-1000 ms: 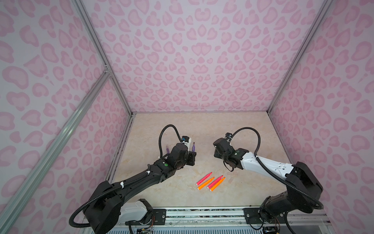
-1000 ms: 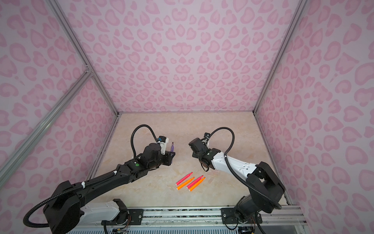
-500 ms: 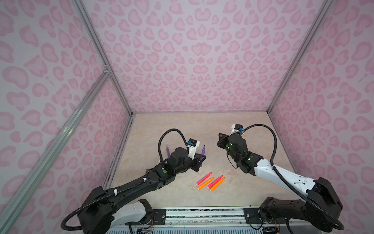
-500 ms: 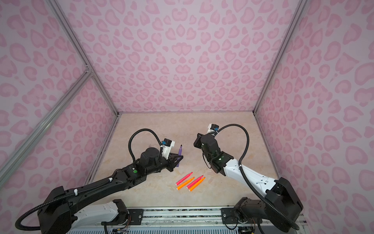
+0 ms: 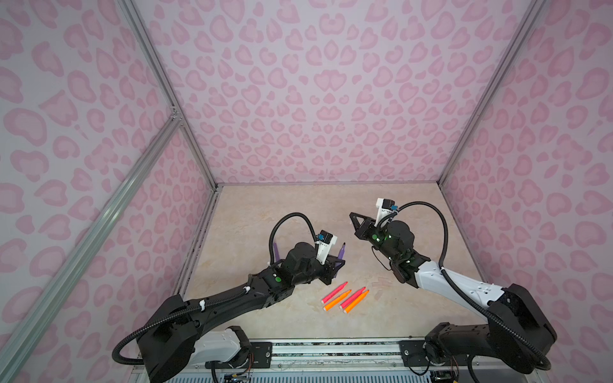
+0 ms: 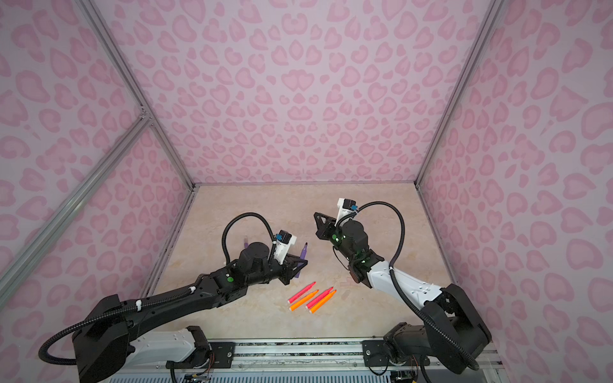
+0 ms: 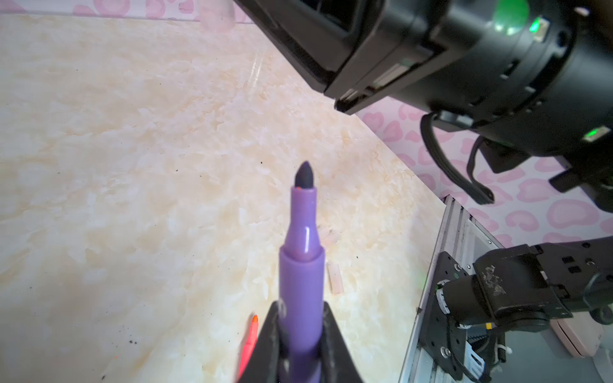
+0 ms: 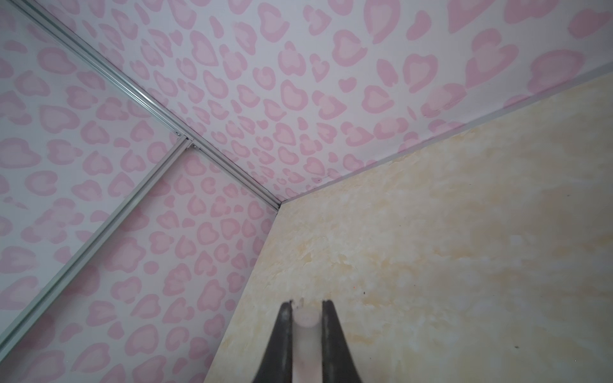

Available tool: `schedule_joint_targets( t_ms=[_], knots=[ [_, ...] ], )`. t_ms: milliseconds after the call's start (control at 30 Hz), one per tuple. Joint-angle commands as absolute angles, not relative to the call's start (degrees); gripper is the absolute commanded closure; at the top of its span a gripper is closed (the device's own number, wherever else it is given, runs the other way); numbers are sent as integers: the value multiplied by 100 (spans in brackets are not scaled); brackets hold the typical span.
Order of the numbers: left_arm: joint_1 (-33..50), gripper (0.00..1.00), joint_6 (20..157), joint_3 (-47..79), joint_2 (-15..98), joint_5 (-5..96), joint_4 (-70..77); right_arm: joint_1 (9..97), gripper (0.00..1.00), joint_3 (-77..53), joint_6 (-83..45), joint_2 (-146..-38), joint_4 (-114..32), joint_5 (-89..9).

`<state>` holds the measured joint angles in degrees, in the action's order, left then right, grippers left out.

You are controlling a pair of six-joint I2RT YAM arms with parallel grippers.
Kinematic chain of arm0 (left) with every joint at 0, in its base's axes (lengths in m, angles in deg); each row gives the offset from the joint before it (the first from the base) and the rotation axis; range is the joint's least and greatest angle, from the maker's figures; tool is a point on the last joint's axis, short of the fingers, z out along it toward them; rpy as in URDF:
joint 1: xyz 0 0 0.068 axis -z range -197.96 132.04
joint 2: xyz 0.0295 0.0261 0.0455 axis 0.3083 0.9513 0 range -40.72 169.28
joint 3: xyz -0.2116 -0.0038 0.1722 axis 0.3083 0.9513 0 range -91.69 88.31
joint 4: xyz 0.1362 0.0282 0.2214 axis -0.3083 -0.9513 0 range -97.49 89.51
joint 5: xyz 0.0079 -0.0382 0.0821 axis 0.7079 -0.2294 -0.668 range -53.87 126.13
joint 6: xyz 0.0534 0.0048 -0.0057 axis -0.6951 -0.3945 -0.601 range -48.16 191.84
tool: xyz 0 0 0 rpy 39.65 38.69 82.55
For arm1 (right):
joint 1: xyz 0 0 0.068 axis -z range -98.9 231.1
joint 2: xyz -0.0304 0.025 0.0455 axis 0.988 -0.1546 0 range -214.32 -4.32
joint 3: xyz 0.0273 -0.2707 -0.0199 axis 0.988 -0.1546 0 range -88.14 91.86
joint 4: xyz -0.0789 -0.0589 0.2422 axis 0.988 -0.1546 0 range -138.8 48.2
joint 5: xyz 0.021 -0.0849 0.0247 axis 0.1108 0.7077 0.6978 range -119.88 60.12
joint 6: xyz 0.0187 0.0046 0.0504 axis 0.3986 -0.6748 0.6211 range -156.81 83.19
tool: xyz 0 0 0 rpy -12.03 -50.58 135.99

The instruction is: Insert the pens into the pen caps

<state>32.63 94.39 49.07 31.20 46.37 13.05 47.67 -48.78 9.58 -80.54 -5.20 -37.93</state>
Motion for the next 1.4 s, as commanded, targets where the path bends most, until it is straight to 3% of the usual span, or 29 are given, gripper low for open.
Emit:
schedule_joint_targets(
  t_ms=[0, 567, 1367],
  knots=[
    [3249, 96, 9392, 4843, 3071, 4373, 1447, 4661, 100, -5009, 1109, -8046, 158, -4218],
    [3215, 96, 9459, 4981, 2736, 4083, 1393, 3863, 100, -5113, 881, -7622, -200, -3474],
    [3153, 96, 9469, 4963, 2695, 4096, 1331, 3621, 100, -5007, 758, -7700, -209, -3508]
  ],
)
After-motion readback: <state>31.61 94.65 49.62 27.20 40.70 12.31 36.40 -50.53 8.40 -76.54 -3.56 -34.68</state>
